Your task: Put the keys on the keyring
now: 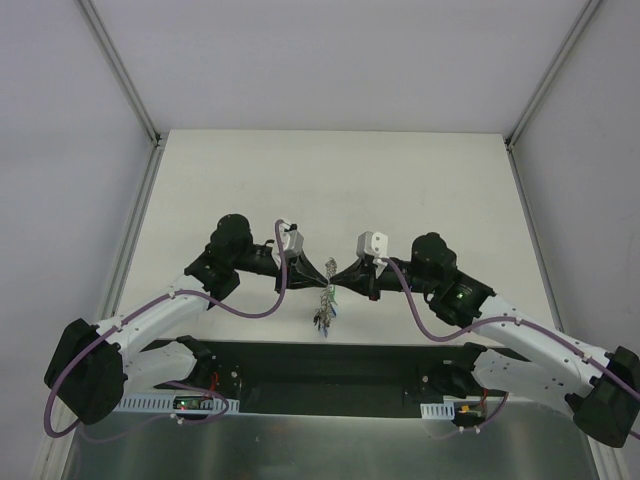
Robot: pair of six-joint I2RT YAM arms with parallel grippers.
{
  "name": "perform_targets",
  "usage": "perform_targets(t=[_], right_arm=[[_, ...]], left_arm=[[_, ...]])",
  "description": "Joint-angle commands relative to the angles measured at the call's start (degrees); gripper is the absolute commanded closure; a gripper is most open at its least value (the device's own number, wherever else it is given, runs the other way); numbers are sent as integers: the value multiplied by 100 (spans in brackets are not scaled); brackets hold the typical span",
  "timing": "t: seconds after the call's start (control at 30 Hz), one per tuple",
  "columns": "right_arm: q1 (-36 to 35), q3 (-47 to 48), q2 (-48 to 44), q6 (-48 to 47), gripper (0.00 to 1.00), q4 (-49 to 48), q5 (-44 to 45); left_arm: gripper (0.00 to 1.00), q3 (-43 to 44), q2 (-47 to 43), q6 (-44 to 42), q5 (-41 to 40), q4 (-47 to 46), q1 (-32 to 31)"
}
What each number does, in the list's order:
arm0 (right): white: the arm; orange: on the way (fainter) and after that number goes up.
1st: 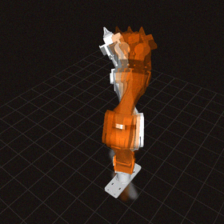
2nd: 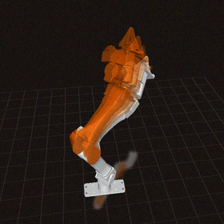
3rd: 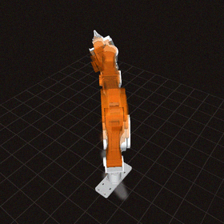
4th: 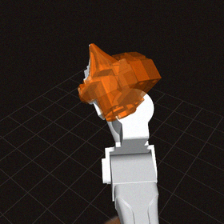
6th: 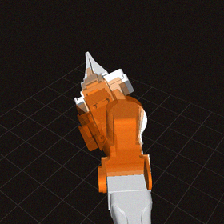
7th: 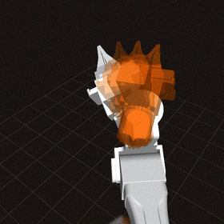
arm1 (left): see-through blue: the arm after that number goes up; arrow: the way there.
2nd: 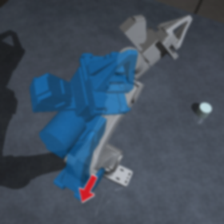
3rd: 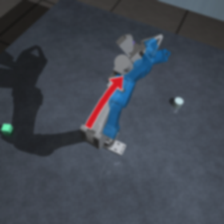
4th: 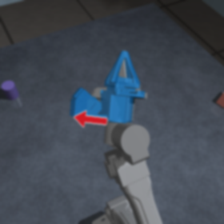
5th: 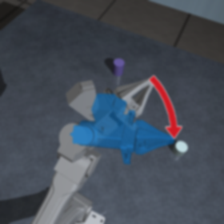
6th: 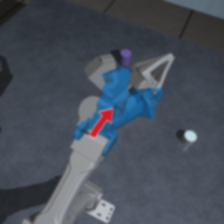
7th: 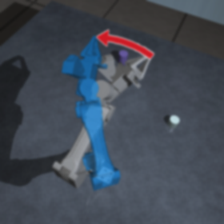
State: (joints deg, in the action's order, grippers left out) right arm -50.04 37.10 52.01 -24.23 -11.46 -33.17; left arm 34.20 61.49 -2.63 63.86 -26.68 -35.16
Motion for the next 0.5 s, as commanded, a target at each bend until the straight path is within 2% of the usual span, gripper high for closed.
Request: perform_targets(t=[0.0, 0.2, 0.4, 0.43, 0.47], right_arm=[[3, 245, 37, 67, 99, -216, -6], [-6, 341, 99, 138, 96, -137, 205], [-6, 385, 126, 191, 72, -76, 240], [-6, 385, 91, 164, 65, -40, 336], [12, 377, 3, 147, 63, 82, 398]], left_arm=[[100, 237, -15, -237, -180, 65, -17], [100, 342, -32, -510, -365, 453, -79], [100, 325, -50, -492, -382, 427, -88], [100, 316, -59, -484, -391, 400, -88], [100, 307, -76, -466, -400, 365, -88]])
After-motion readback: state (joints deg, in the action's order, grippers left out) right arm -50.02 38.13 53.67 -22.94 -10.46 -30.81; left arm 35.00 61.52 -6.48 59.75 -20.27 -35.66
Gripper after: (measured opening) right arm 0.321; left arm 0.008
